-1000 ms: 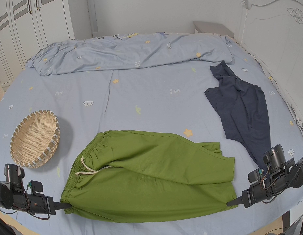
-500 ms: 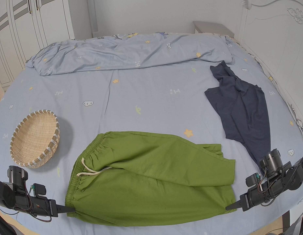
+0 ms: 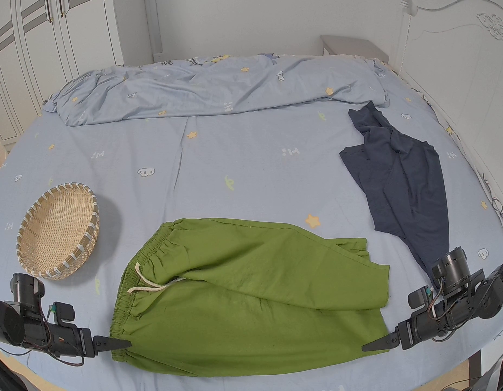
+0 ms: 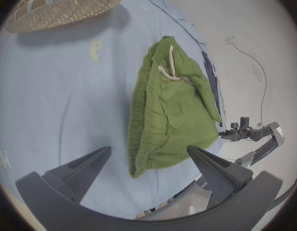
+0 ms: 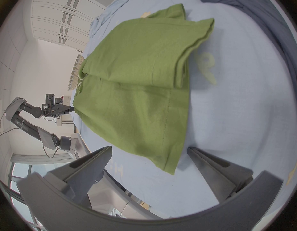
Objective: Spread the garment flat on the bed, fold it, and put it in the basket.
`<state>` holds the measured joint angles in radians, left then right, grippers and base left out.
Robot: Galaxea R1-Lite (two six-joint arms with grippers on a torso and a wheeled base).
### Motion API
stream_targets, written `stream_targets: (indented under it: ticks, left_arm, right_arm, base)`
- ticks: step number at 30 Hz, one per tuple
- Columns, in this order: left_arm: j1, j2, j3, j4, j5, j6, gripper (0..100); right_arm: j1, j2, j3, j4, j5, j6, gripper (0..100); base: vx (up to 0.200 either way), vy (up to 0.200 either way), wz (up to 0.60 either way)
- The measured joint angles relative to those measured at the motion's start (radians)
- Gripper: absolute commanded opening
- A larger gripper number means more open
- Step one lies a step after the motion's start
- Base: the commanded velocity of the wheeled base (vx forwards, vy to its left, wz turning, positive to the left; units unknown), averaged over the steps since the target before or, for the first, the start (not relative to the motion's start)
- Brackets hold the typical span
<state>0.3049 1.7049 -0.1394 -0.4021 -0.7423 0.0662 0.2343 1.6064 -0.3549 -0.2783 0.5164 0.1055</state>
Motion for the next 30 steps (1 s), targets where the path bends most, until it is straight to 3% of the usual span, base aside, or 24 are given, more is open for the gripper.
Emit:
stream_targets:
  ticks: [6, 13, 17, 20, 26, 30]
  left_arm:
    - [0.036, -0.062, -0.083, 0.002, -0.013, -0.065, 100]
    - [-0.003, -0.115, -0.321, 0.019, -0.007, -0.313, 100]
    - [-0.047, -0.109, -0.47, 0.033, 0.01, -0.383, 100]
    - [-0.09, -0.071, -0.572, 0.04, 0.069, -0.405, 100]
    - [-0.206, 0.057, -0.769, 0.064, 0.279, -0.432, 100]
    - [-0.272, 0.15, -0.92, 0.14, 0.321, -0.437, 100]
  right_arm:
    - [-0.026, -0.091, -0.036, 0.021, -0.005, 0.02, 100]
    - [-0.095, -0.193, -0.203, 0.186, -0.008, 0.027, 100]
    - [-0.137, -0.217, -0.307, 0.253, -0.011, 0.027, 100]
    - [-0.161, -0.22, -0.372, 0.274, -0.017, 0.029, 100]
    - [-0.181, -0.197, -0.447, 0.29, -0.041, 0.033, 100]
    - [-0.183, -0.177, -0.468, 0.292, -0.051, 0.033, 100]
  base:
    - [0.0, 0.0, 0.0]
    - [0.0, 0.0, 0.0]
    - [0.0, 0.0, 0.0]
    - [0.0, 0.0, 0.0]
    - [0.0, 0.0, 0.0]
    - [0.0, 0.0, 0.0]
